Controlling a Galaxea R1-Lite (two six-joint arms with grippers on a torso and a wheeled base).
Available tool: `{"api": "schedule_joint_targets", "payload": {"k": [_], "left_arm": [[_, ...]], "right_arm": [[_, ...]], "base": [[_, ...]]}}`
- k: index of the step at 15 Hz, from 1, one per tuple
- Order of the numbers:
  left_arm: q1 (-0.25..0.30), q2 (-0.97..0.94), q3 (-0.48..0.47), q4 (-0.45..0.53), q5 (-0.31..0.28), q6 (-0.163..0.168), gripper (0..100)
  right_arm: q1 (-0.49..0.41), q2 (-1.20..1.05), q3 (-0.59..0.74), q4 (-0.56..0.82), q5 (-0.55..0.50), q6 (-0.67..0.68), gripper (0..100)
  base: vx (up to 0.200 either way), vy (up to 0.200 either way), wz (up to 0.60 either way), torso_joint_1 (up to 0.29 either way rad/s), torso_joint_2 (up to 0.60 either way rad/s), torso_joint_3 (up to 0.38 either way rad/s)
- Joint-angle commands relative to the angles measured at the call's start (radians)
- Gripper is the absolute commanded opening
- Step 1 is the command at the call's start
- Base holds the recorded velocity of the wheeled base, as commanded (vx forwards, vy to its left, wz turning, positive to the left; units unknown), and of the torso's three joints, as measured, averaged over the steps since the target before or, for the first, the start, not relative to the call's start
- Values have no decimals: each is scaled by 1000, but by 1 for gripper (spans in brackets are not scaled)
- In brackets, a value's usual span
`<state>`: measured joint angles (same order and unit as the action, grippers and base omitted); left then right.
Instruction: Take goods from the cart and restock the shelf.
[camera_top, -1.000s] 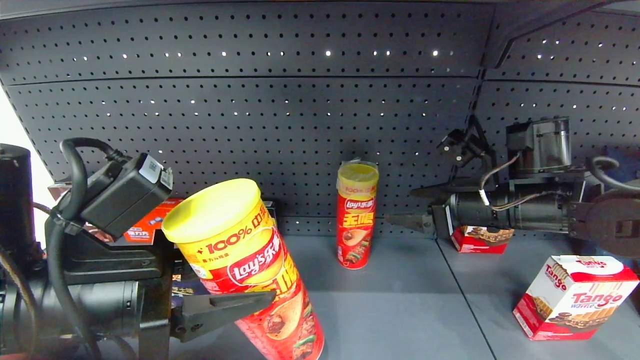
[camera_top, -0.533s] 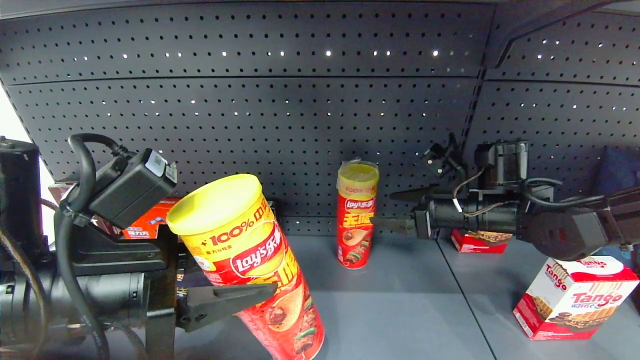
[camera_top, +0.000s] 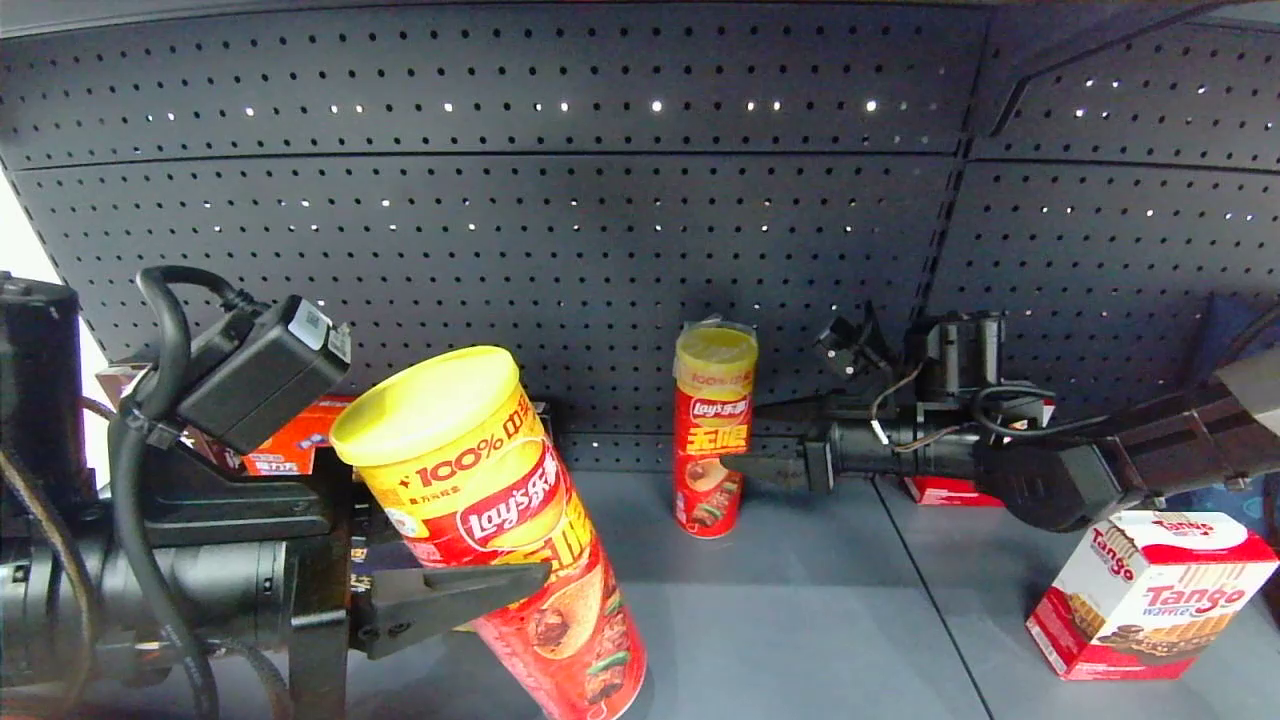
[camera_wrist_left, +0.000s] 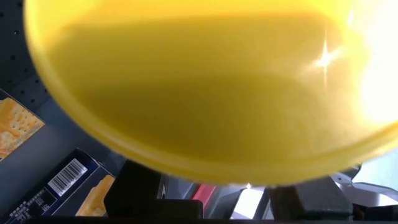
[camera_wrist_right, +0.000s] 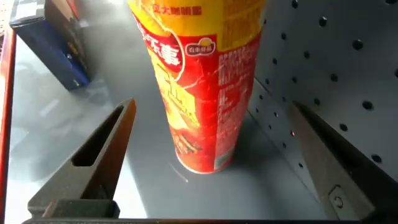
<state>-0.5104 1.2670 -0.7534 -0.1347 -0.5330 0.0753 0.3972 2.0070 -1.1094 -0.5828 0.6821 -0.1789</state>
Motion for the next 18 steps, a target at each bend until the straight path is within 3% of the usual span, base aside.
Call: {"api": "schedule_joint_targets", "payload": {"k": [1,18], "left_arm": [[0,2,0,0,-1,0,0],[13,3,12,0,-7,0,0]], "right_arm": [[0,33,-27,-3,7,-1,100],[31,177,-99,-25,8,-1,100]], "base": [[0,0,0,0,0,0],[0,0,0,0,0,0]]}}
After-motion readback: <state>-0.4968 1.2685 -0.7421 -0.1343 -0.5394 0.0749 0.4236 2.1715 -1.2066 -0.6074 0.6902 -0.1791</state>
